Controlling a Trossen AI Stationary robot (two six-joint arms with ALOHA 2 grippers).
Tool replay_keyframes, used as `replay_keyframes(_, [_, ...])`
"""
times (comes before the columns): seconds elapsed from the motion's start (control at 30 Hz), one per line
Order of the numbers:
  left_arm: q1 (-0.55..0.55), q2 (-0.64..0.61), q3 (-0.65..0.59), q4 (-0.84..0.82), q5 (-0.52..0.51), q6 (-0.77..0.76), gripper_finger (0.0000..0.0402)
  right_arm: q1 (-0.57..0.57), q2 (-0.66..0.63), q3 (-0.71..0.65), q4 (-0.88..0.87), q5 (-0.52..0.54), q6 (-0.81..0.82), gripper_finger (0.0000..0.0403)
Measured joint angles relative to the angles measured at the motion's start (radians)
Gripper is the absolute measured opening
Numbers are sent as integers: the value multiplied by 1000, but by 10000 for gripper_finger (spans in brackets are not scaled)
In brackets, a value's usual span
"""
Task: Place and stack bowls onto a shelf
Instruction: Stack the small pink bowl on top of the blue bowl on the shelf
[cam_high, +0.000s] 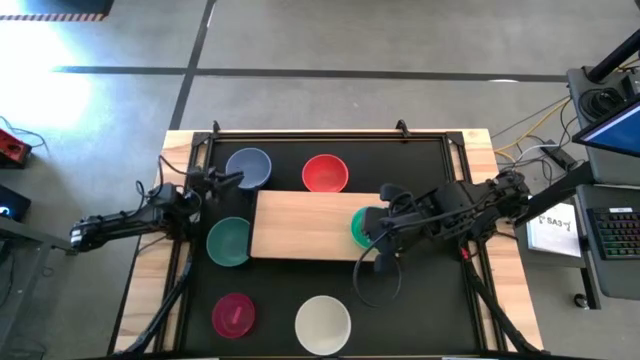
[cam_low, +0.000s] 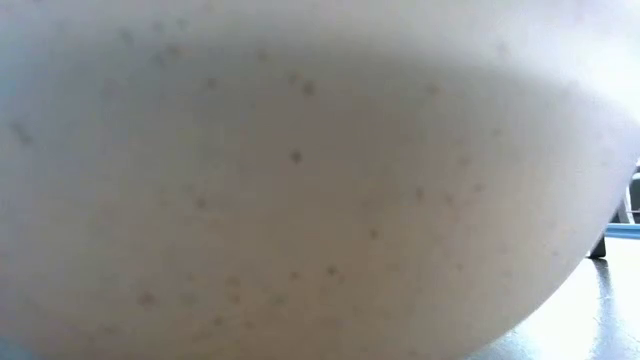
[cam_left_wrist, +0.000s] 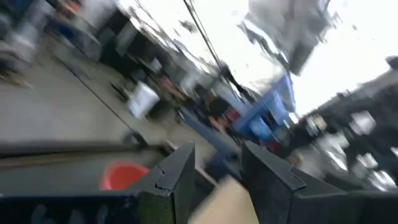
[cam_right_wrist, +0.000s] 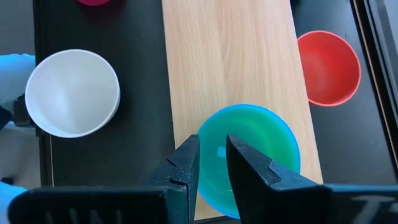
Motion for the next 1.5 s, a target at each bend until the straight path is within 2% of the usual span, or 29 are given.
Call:
replay_keyframes(0.1, [-1, 53, 0, 1, 94, -20, 116, 0, -6, 0, 0, 0, -31, 68])
replay_keyframes(0.3, [-1, 229, 0, 59, 115, -28, 116, 0, -10, -1, 0, 7, -35, 71])
replay_keyframes(0.47, [-1, 388, 3, 199, 166, -23, 116, 0, -10, -1, 0, 7, -34, 72])
replay_keyframes(0.57, [-1, 471, 57, 186, 189, 5, 116, 0, -10, -1, 0, 7, -33, 68])
replay_keyframes(0.67, [-1, 556, 155, 95, 201, 64, 116, 0, -10, -1, 0, 7, -26, 69])
replay_keyframes(0.77, [-1, 637, 279, -83, 204, 132, 116, 1, -10, -1, 0, 7, -26, 72])
replay_keyframes(0.87, [-2, 696, 386, -247, 130, 170, 116, 4, -10, -2, 0, 6, -26, 75])
replay_keyframes(0.93, [-1, 709, 442, -343, 74, 191, 116, 5, -10, -2, 0, 6, -26, 75])
replay_keyframes(1.2, [-1, 680, 621, -677, -5, 182, 116, 5, -11, -2, 0, 4, -39, 74])
replay_keyframes(1.33, [-1, 688, 716, -808, 25, 188, 116, 5, -11, -2, 0, 4, -56, 77])
replay_keyframes(1.5, [-3, 733, 848, -966, 184, 247, 116, 5, -11, -3, 0, 4, -62, 74])
